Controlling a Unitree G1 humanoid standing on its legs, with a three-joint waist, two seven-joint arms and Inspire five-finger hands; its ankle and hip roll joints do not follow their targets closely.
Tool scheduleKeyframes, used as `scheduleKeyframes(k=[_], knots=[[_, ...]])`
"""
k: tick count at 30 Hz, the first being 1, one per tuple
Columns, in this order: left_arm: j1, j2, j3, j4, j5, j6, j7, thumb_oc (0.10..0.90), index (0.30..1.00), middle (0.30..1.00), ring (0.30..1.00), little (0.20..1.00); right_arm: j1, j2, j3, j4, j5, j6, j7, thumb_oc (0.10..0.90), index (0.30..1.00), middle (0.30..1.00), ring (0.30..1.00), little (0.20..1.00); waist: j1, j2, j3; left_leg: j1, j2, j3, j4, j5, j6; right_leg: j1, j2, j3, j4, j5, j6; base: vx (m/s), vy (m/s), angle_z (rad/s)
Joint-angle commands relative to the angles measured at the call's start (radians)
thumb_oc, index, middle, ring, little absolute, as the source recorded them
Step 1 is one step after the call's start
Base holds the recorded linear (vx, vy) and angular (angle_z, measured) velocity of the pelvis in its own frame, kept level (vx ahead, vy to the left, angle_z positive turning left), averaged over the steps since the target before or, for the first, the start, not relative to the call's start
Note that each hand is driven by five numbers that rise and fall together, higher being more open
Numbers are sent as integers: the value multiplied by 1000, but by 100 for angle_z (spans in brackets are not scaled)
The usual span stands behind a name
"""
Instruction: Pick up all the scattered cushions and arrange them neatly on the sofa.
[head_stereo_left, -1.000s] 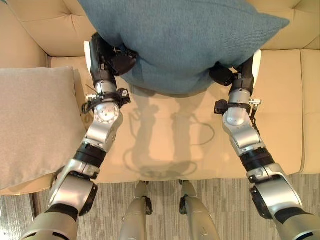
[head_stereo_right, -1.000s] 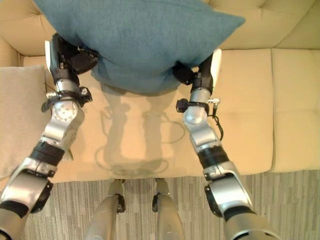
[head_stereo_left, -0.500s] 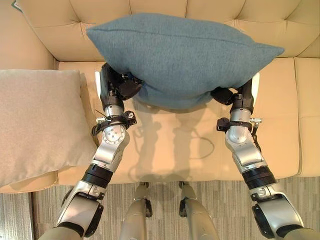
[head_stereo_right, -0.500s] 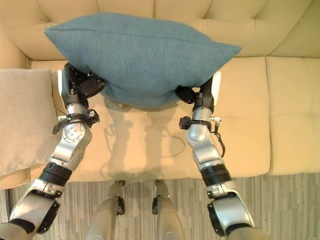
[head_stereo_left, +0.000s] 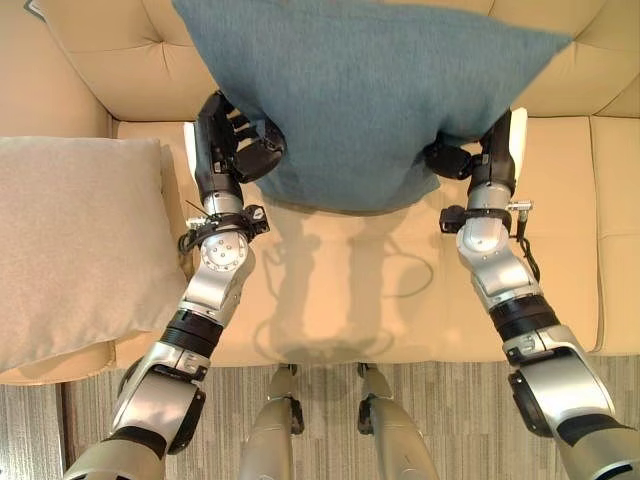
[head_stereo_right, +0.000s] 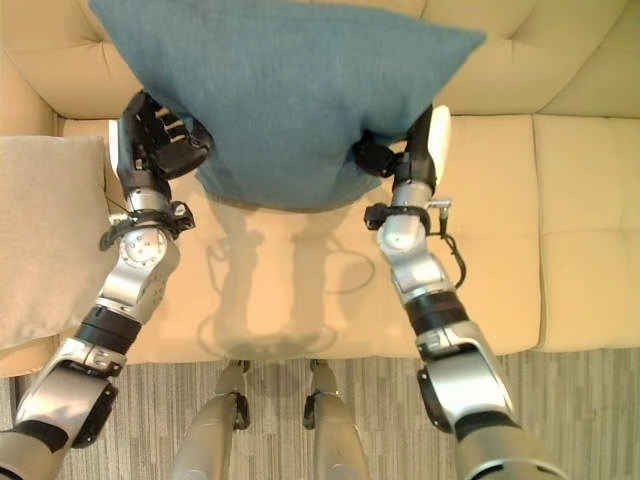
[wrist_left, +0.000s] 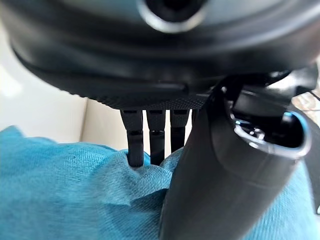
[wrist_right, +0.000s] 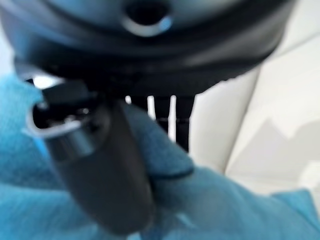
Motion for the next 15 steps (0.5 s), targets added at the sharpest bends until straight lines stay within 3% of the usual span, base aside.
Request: scheduleKeyframes(k=[1, 9, 15], knots=[[-113, 41, -27, 109, -61, -62, 9, 800, 900, 900, 900, 900, -84, -3, 26, 72, 129, -42, -41, 800, 900, 900, 900, 900, 16, -25, -129, 7, -18, -1, 2, -92, -79, -20, -30, -39, 3, -43, 105, 0, 0, 0], [-72, 77, 6, 210, -101, -28, -29, 800, 900, 900, 900, 900, -60, 24, -39, 161, 294, -52, -36, 800, 900, 900, 900, 900, 16, -17, -137, 16, -16, 0, 2, -95, -80, -14, -29, -41, 3, -48, 99, 0, 0, 0], [77, 80, 90, 215, -87, -17, -39, 800, 900, 900, 900, 900, 87, 10, -155, 116, 348, -82, -40, 800, 900, 900, 900, 900, 10, -16, -155, 12, -14, -1, 2, -100, -78, -19, -28, -44, 3, -50, 97, 12, 1, 1]])
